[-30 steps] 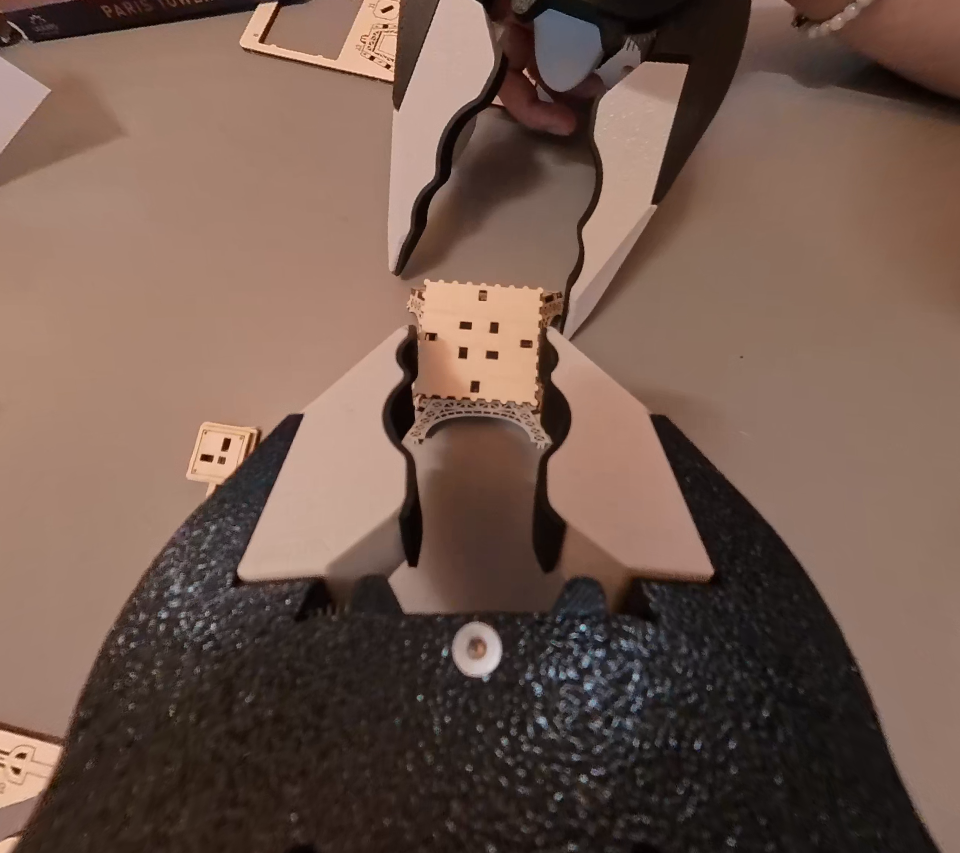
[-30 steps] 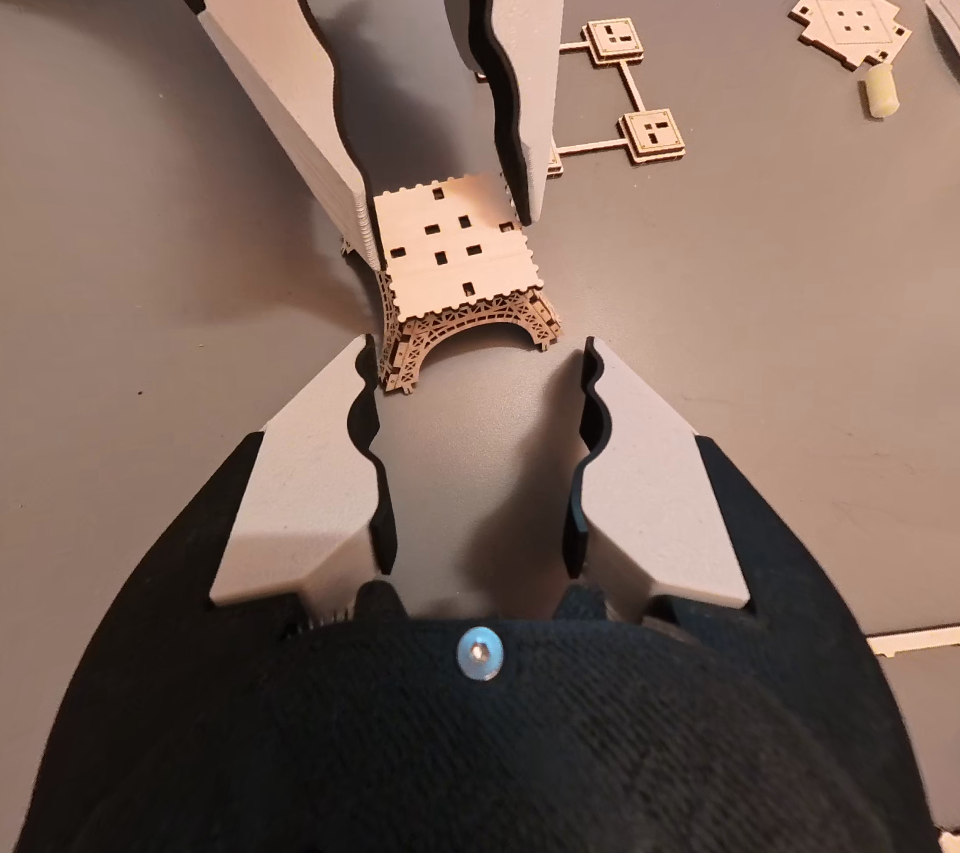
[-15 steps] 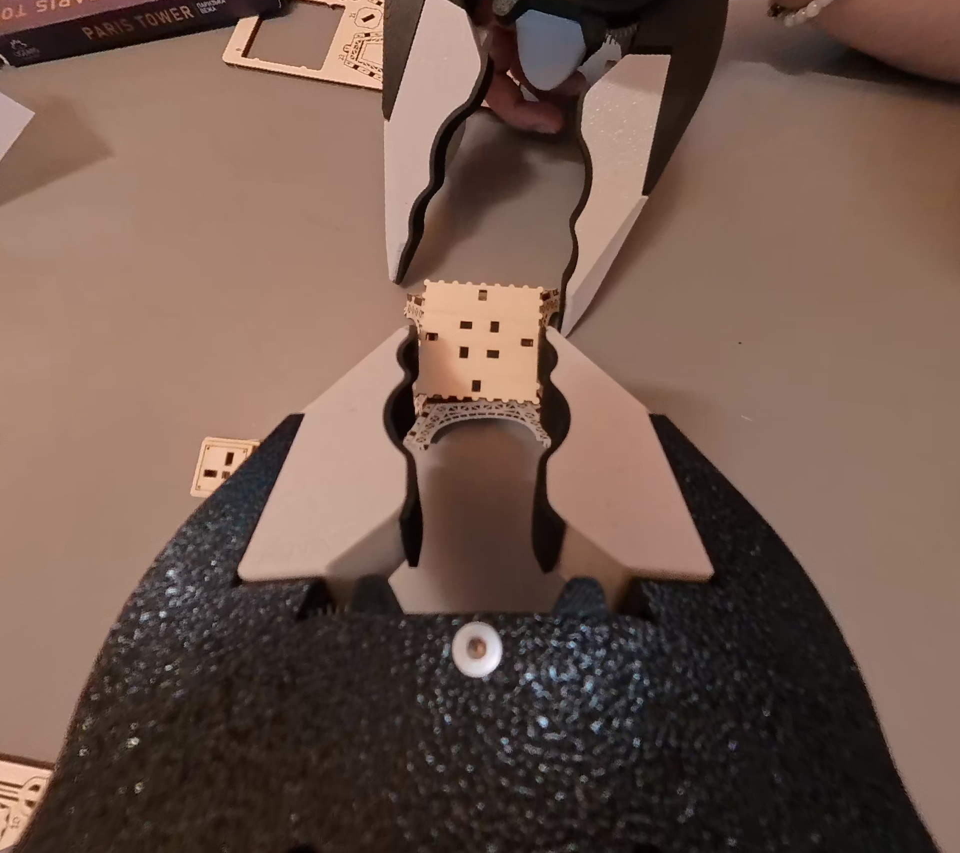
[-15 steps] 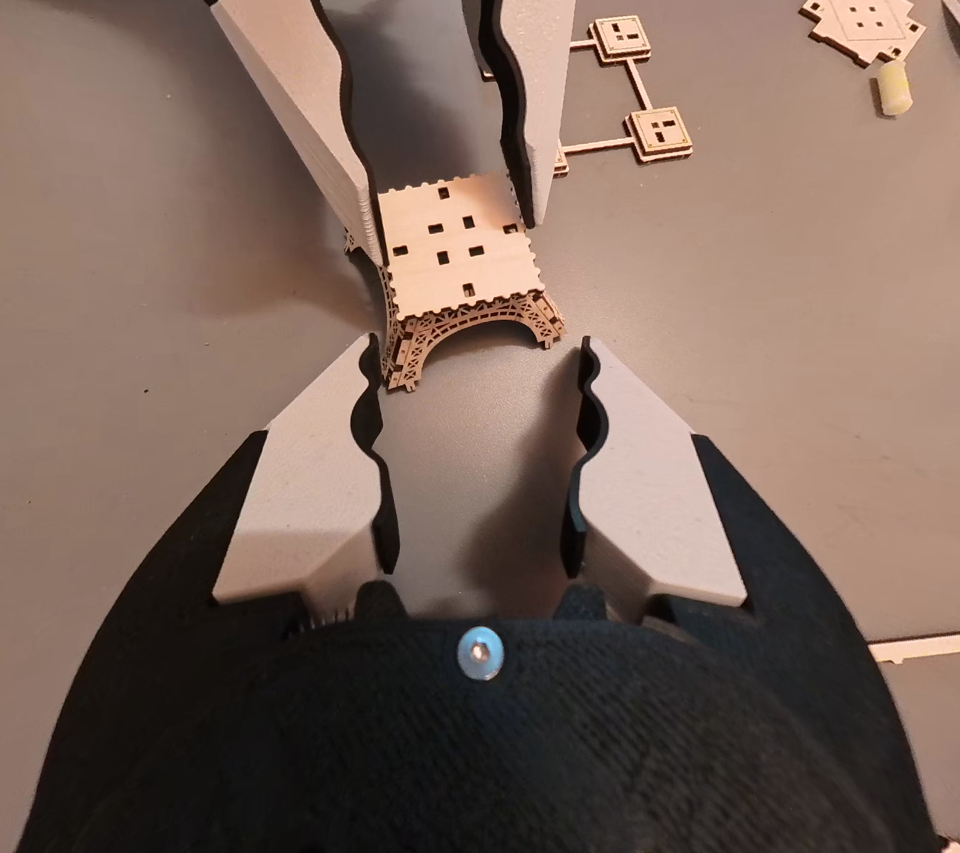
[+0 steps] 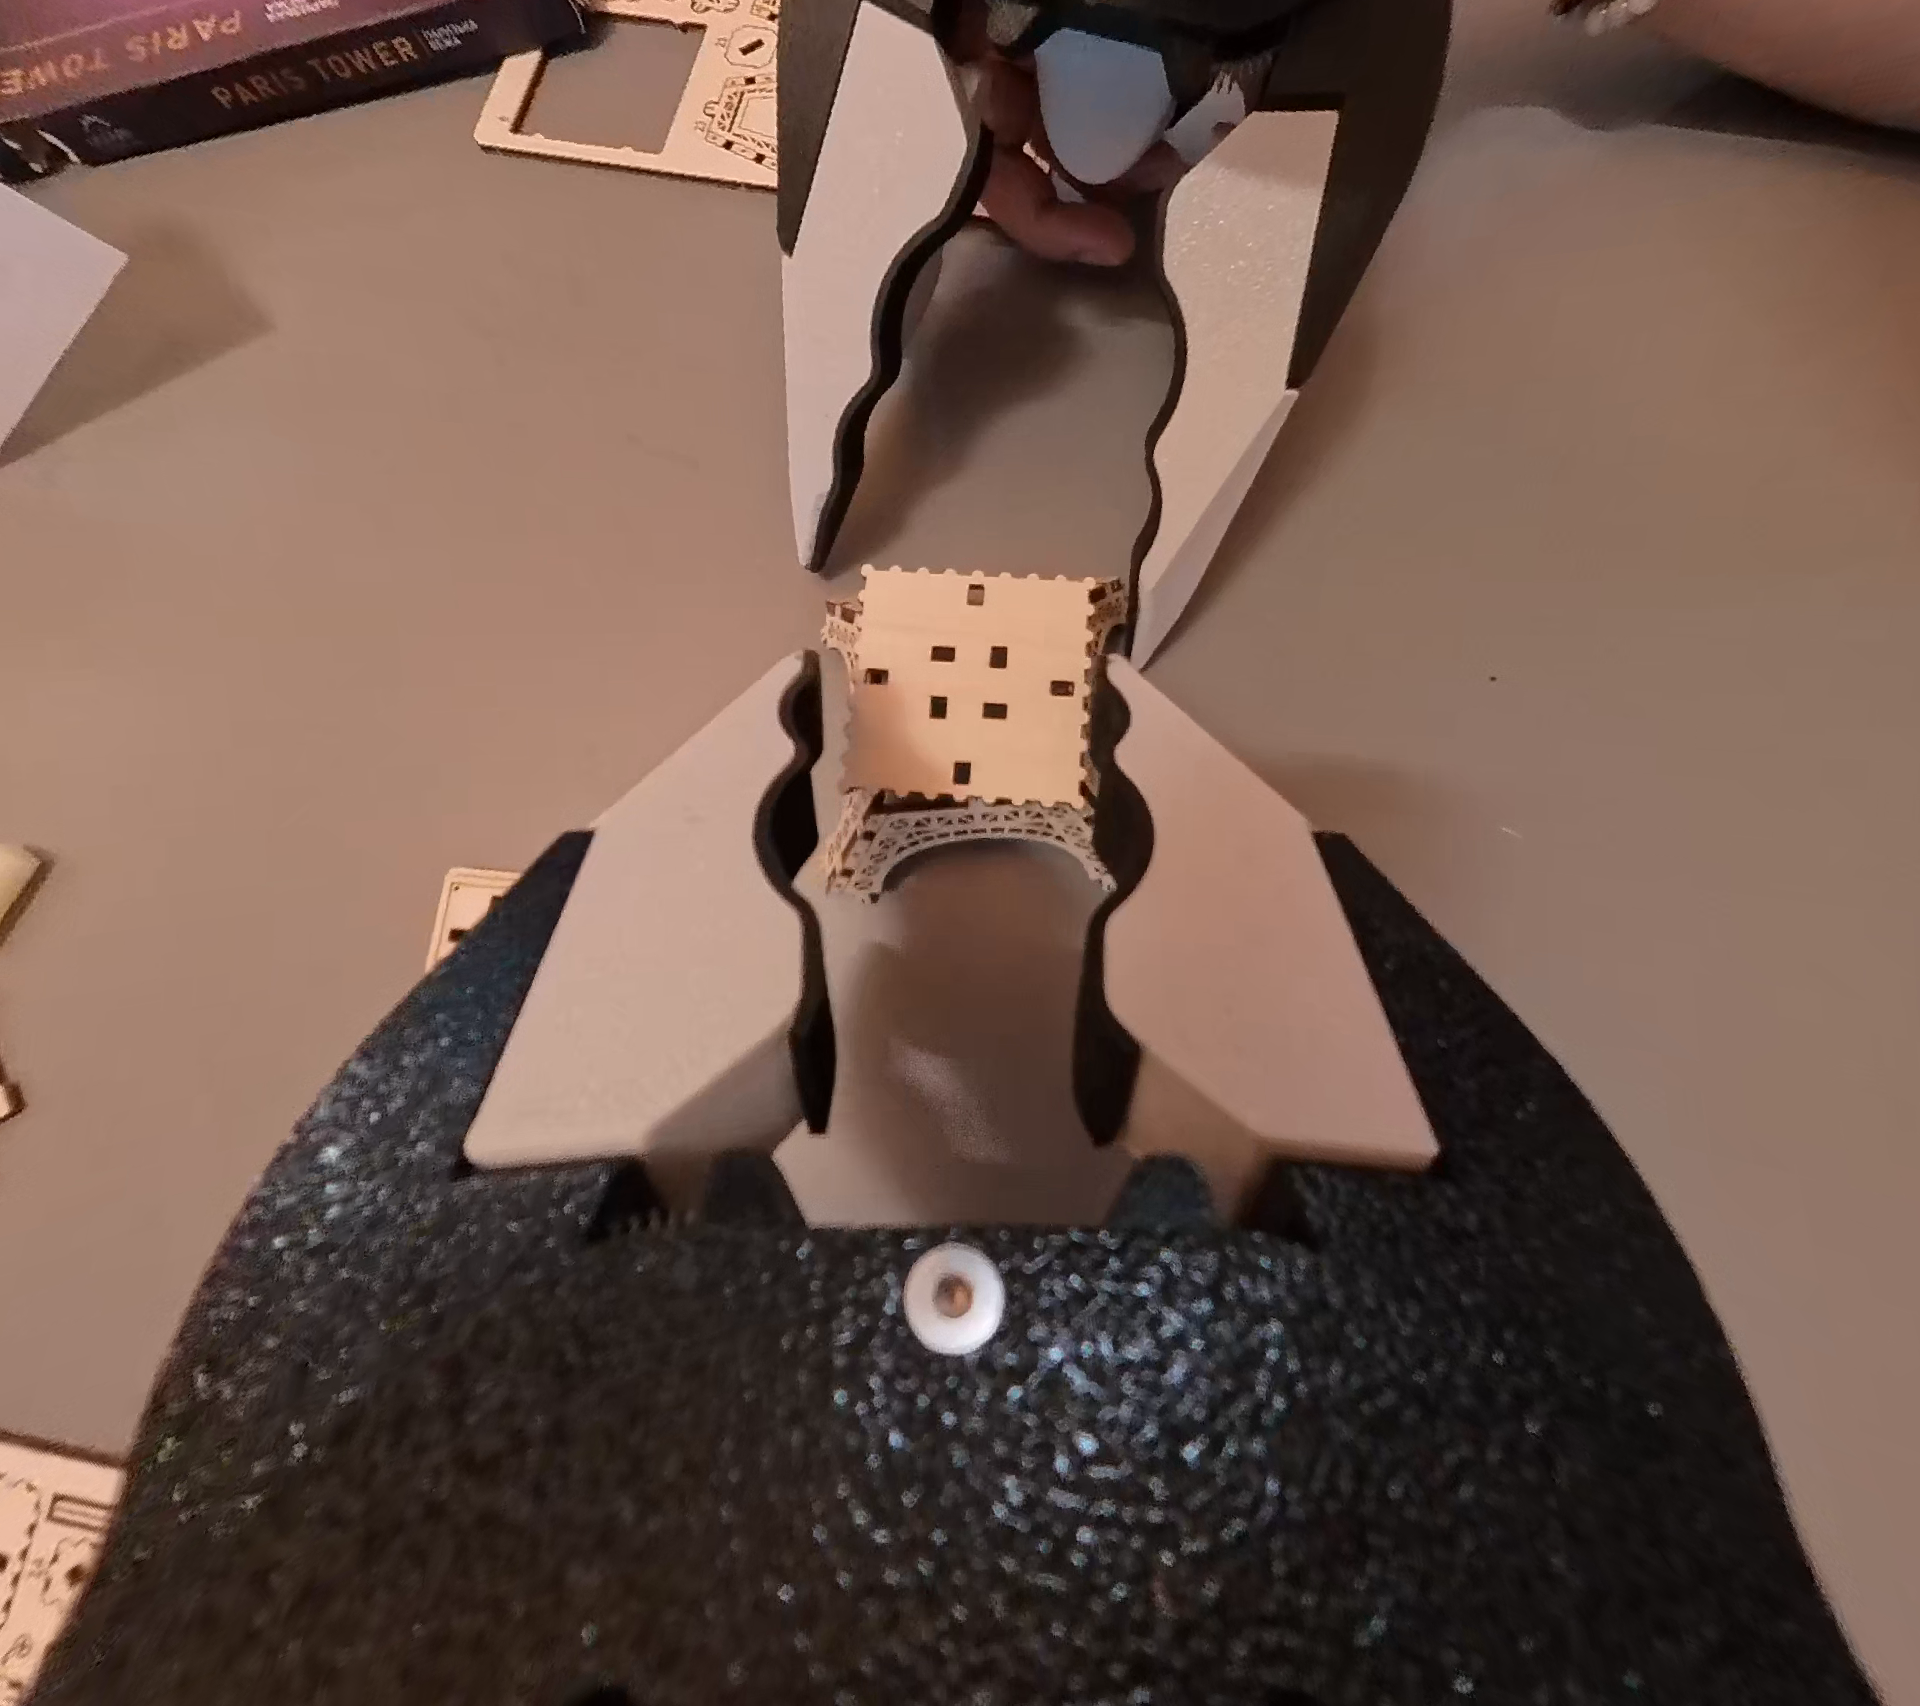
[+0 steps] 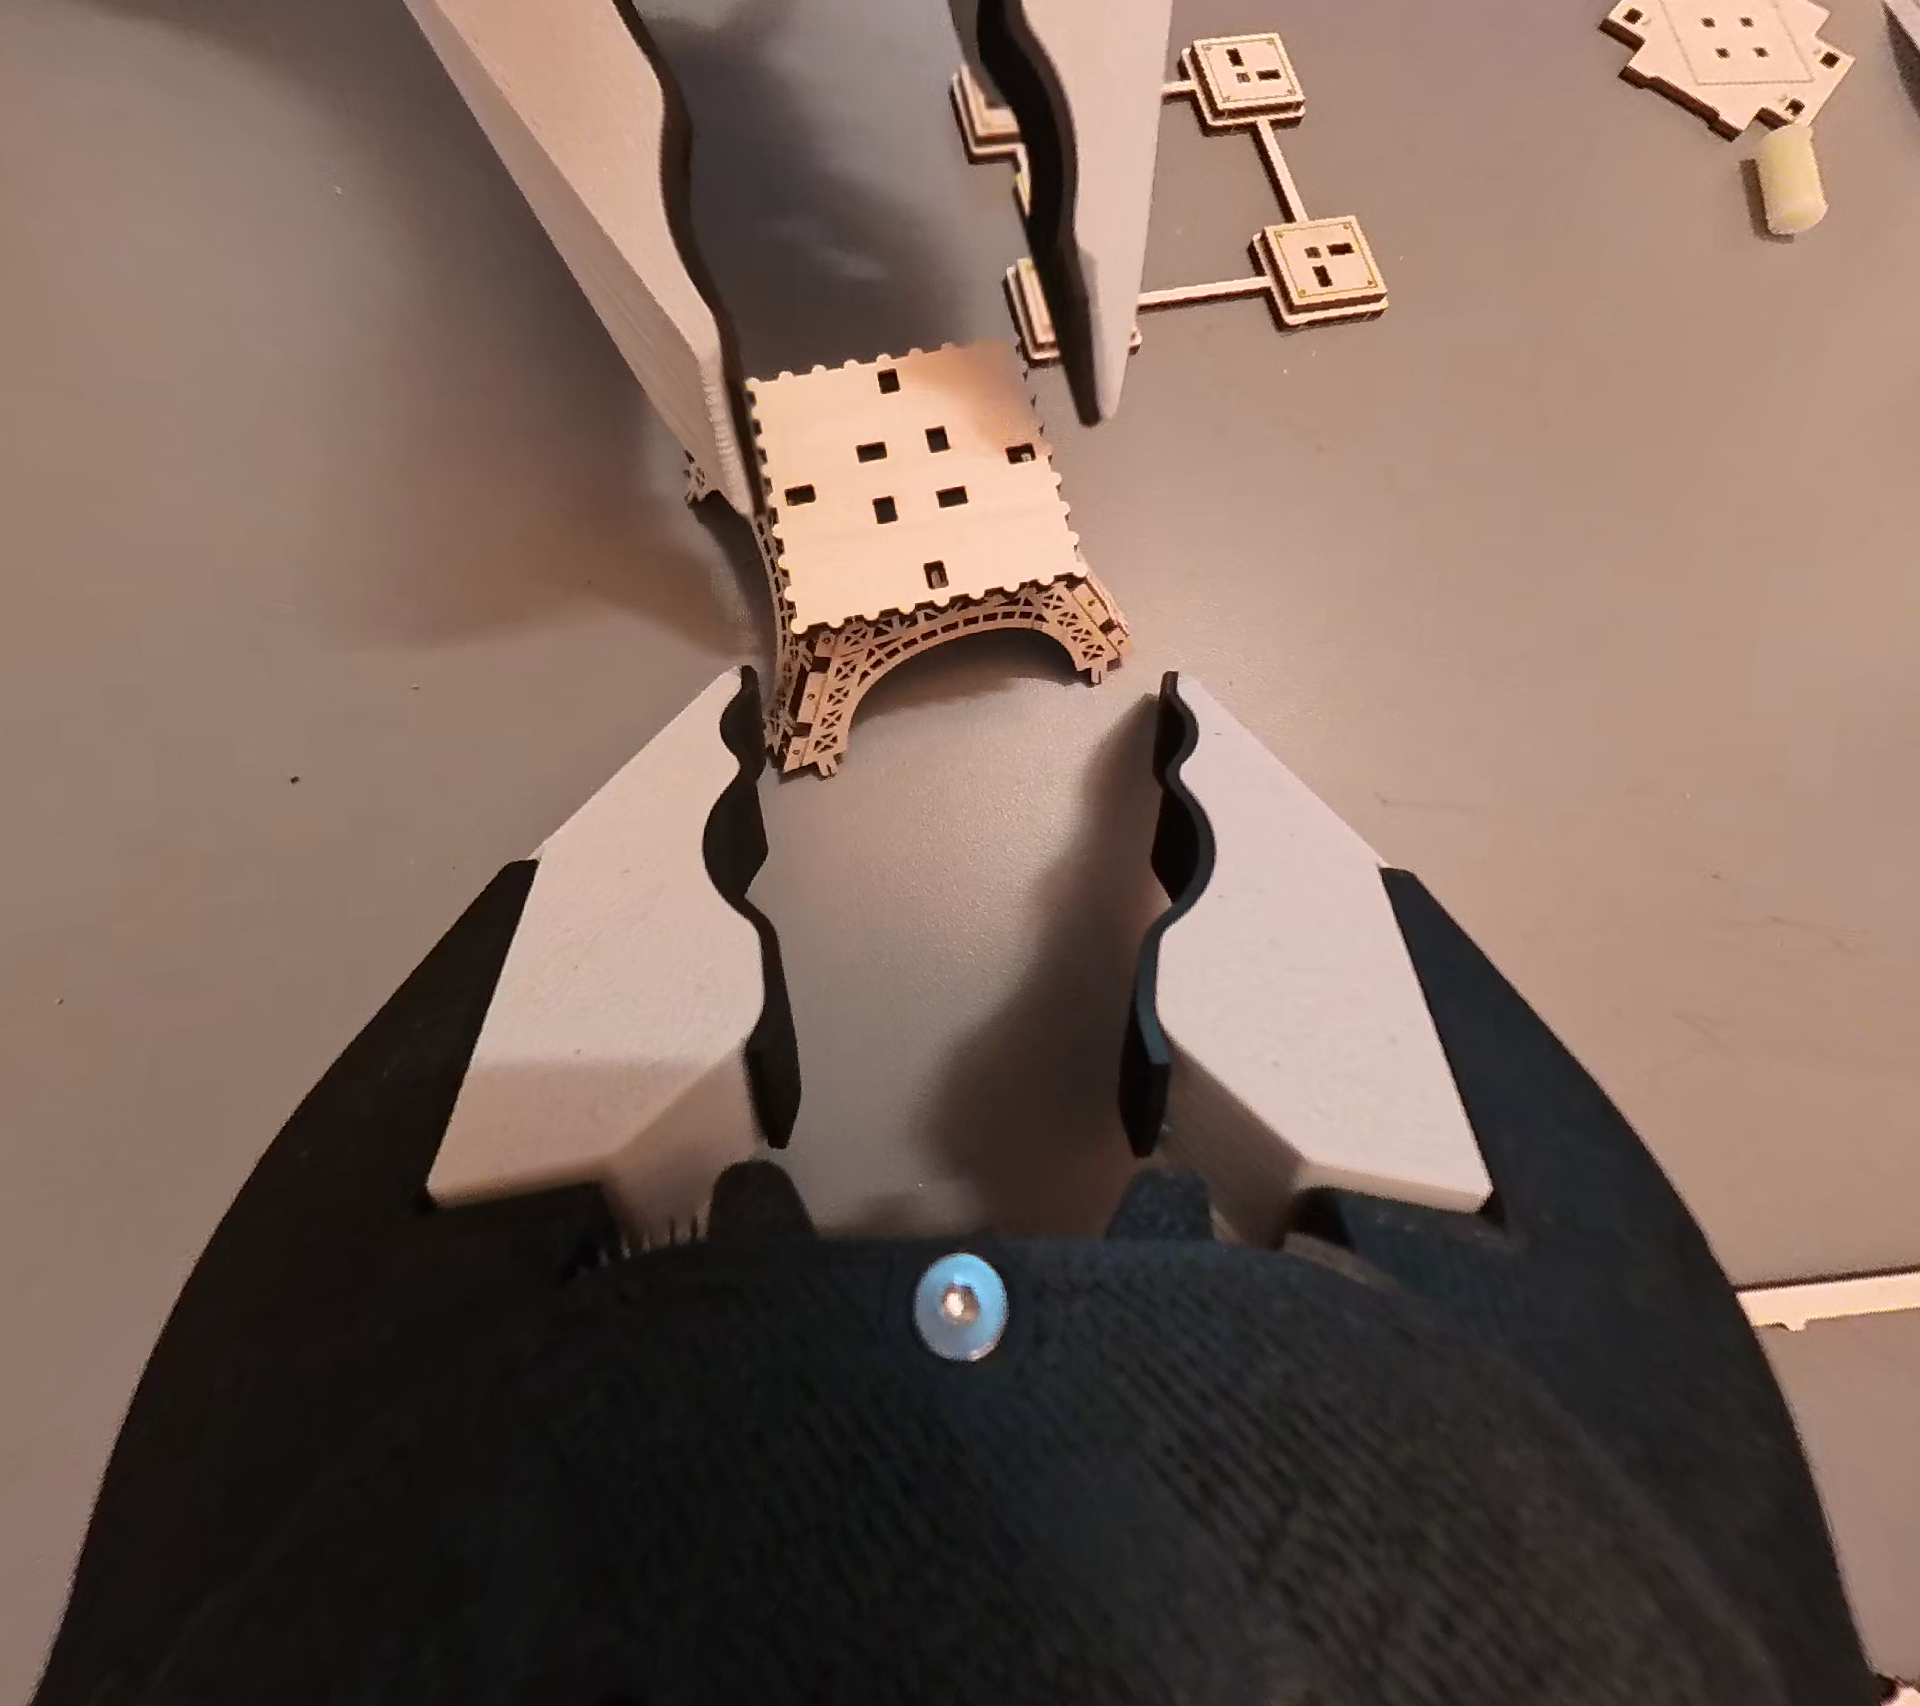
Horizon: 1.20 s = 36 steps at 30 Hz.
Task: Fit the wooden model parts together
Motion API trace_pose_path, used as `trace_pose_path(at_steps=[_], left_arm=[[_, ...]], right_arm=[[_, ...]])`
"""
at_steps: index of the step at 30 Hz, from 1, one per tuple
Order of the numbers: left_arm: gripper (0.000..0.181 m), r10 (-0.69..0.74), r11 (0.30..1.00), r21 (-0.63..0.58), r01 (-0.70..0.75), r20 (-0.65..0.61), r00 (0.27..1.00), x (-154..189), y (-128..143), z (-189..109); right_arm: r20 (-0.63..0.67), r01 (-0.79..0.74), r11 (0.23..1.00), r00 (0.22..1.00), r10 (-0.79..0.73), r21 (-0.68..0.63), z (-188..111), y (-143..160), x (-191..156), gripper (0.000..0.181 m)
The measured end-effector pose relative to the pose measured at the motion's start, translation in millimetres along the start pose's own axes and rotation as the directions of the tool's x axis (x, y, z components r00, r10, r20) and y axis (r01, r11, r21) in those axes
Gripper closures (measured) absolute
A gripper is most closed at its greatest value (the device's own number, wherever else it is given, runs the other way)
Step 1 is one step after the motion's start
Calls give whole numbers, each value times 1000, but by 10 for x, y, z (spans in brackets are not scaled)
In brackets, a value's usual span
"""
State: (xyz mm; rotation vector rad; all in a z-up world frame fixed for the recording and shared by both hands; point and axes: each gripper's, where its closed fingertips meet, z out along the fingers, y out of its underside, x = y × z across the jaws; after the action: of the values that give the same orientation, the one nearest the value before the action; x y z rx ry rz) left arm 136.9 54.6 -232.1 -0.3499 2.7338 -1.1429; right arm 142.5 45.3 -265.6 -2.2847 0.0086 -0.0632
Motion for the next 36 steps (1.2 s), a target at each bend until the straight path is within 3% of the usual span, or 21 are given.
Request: trace_pose_path(at_steps=[22, 29, 36], left_arm=[[139, -25, 999, -35, 26, 29, 999, -1, 22, 31], [135, -44, 999, -30, 45, 32, 999, -8, 53, 46], [136, -62, 998, -12, 62, 14, 998, -24, 71, 49]], right_arm=[[4, 5, 1000, 1000, -5, 1, -2, 0, -10, 109], [2, 6, 1000, 1000, -6, -2, -4, 4, -2, 95], [32, 174, 983, 984, -176, 57, 39, -124, -58, 92]])
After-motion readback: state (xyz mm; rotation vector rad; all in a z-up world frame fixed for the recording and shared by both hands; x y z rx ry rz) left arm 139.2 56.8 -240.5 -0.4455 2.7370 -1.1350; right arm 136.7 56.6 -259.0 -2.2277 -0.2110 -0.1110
